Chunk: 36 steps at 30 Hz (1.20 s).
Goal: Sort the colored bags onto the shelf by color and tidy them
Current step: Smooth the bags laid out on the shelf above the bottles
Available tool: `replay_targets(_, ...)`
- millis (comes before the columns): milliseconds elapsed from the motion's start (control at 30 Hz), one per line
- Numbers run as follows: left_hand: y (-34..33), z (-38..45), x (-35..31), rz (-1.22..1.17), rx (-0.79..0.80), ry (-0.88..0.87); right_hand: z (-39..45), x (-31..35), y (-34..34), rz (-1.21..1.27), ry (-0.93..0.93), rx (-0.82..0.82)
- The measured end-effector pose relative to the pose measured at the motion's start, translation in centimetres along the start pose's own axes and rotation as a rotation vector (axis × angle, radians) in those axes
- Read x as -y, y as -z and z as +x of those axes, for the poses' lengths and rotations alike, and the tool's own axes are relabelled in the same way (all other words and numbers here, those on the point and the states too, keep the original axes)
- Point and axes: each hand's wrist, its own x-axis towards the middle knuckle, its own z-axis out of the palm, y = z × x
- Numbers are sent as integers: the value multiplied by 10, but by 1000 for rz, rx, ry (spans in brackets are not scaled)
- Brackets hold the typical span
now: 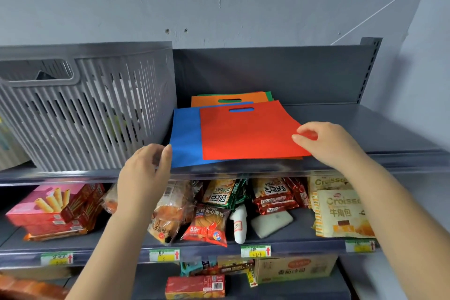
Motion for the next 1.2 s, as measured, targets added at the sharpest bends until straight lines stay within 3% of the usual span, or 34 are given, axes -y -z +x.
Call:
replay_targets(167,0,16,-15,-390,244,411,8,-14,2,139,-140,65)
replay_targets(300,-4,26,-20,-468,375,546,15,-23,7,473,-307,38)
replay_targets(400,-6,21,-28,-441,396,480,14,-28,9,729,-411,105)
replay_targets(533,-3,12,-32,-254,366,197,9,-32,8,798,-410,147)
replay_targets(600,-2,9,-27,-167,329,131,4,-33,7,796,-371,123)
replay_targets(733,0,-2,-21,-212,220,101,-14,-36,5,823,-293,15)
replay_targets(967,-1,-15,5,-841,204,349,-63,-42,-18,1246,-263,-166)
replay_targets(1200,-19,-32,37,-1177,312,455,-132,-37,-44,1457,-333,-340)
